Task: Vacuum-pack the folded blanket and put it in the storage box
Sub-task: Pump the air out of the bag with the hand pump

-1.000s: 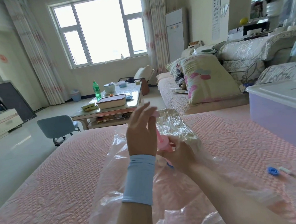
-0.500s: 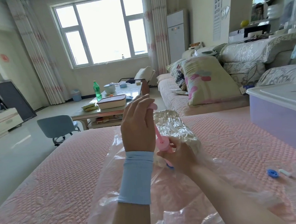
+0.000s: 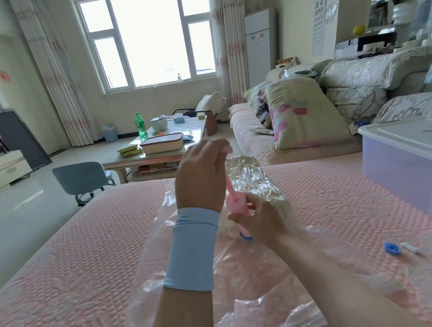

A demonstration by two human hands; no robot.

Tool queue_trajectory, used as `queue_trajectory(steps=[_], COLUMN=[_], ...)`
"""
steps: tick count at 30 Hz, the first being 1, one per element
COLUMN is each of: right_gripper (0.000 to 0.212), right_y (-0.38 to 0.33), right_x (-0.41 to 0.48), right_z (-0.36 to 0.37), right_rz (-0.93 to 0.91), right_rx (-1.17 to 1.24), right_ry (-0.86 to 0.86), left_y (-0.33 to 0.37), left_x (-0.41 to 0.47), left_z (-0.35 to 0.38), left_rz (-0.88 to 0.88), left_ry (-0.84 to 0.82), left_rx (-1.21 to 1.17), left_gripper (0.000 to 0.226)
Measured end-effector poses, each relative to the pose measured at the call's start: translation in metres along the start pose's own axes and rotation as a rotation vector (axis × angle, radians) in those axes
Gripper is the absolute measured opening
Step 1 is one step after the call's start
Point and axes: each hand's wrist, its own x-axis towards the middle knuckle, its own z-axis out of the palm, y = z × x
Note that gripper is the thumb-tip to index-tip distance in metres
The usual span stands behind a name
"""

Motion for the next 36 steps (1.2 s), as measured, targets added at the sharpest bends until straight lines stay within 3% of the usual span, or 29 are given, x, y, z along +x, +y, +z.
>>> queue_trajectory(steps=[2,4,6,9,11,13,17,21,23,27,29,31,36], right_gripper=[0.041,0.048,0.049,0.037,0.031,0.040,0.046,0.052,0.052,0.032,0.029,0.032,0.044], right_y=[0.000,0.000,-0.003,-0.004,-0.004,-0.003,-0.002,0.001,0.002,0.000,-0.001,0.000,-0.001], right_x=[-0.001,-0.001,-0.001,-0.002,-0.002,-0.002,-0.001,0.001,0.001,0.000,-0.001,-0.001,0.000], right_z=[0.002,0.004,0.004,0.001,0.001,0.002,0.002,0.004,0.005,0.003,0.002,0.001,0.001], right_rz=[0.011,0.011,0.013,0.017,0.011,0.011,0.002,0.017,0.018,0.006,-0.005,-0.002,-0.036], right_rx=[-0.005,-0.014,-0.020,-0.033,-0.035,-0.028,0.001,0.000,-0.016,-0.028,-0.031,-0.018,-0.003], right_ry=[-0.007,-0.011,-0.010,0.004,0.009,0.013,0.003,-0.004,-0.004,0.017,0.017,0.021,0.023], left_y=[0.001,-0.001,-0.006,-0.019,-0.022,-0.017,-0.001,-0.001,-0.005,-0.021,-0.023,-0.015,0.004], left_x=[0.007,0.000,-0.018,-0.047,-0.053,-0.043,-0.007,0.002,-0.016,-0.056,-0.057,-0.046,0.001], left_z=[-0.003,0.006,0.021,0.040,0.042,0.035,0.004,0.001,0.018,0.043,0.043,0.036,-0.004], left_rz=[0.021,0.016,-0.035,-0.200,-0.265,-0.190,0.030,0.063,-0.001,-0.247,-0.263,-0.196,0.032], left_ry=[0.164,0.203,0.055,-0.351,-0.493,-0.421,-0.035,0.182,0.100,-0.389,-0.471,-0.417,0.027], left_rx=[-0.017,-0.058,-0.060,-0.088,-0.068,-0.020,-0.021,-0.046,-0.060,-0.166,-0.113,-0.056,-0.024], left_gripper=[0.016,0.014,0.015,0.016,0.016,0.014,0.020,0.024,0.017,0.014,0.013,0.013,0.014])
